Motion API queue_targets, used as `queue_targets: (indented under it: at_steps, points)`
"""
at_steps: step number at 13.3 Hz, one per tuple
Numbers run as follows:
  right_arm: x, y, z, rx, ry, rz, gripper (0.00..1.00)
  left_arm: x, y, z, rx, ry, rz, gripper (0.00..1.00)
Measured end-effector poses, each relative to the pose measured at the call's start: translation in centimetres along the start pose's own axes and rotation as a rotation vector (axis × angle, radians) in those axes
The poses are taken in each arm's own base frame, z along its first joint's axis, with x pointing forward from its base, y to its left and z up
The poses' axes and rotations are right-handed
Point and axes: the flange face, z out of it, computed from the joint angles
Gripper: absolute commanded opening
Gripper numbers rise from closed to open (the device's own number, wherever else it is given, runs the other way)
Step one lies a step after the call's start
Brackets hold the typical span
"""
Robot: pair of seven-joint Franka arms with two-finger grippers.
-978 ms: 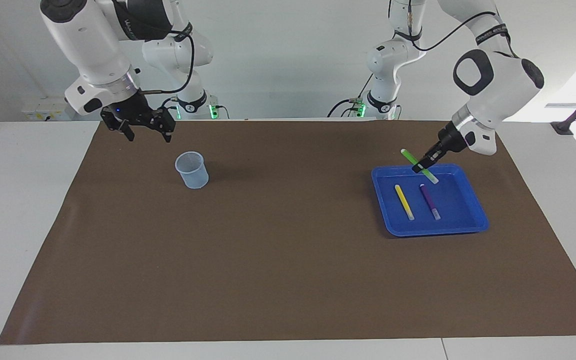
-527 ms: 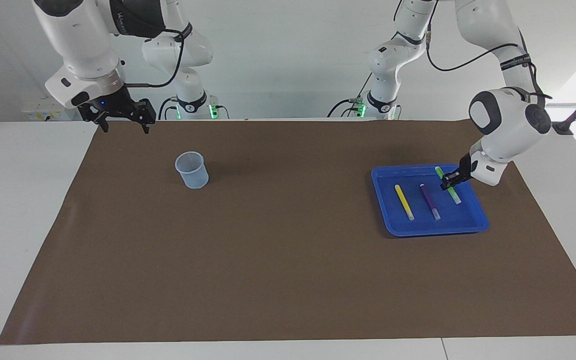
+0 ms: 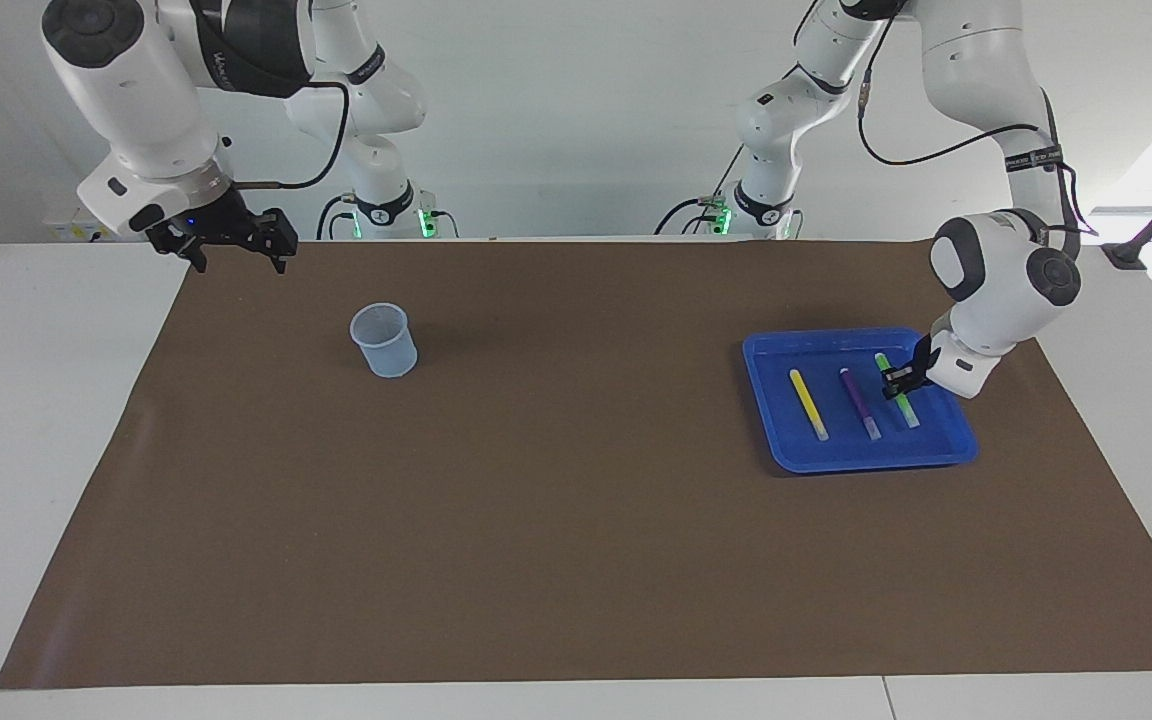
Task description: Right arm passes pens to left for tray arrangement
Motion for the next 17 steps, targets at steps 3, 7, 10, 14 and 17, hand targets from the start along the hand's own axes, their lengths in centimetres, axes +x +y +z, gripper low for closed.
queue_targets:
  at_steps: [3, 7, 10, 14, 17]
  points:
    - [-0.1, 1.0, 0.0, 0.035, 0.005, 0.017, 1.00, 0.0, 0.0, 0.0, 0.001, 0.000, 0.051, 1.00]
    - [-0.2, 1.0, -0.1, 0.036, 0.007, 0.016, 1.00, 0.5, 0.2, -1.4, 0.002, 0.002, 0.078, 1.00]
    - [-0.3, 0.9, -0.2, 0.054, 0.010, 0.016, 1.00, 1.2, 1.2, -4.5, 0.006, -0.014, 0.095, 1.00]
    - [-0.5, 1.5, -0.5, 0.058, 0.017, 0.021, 1.00, 1.4, 6.5, -10.5, 0.027, -0.044, 0.175, 1.00]
    - [-0.6, 1.5, -0.7, 0.059, 0.024, 0.020, 1.00, -0.2, 12.3, -15.7, 0.055, -0.031, 0.197, 1.00]
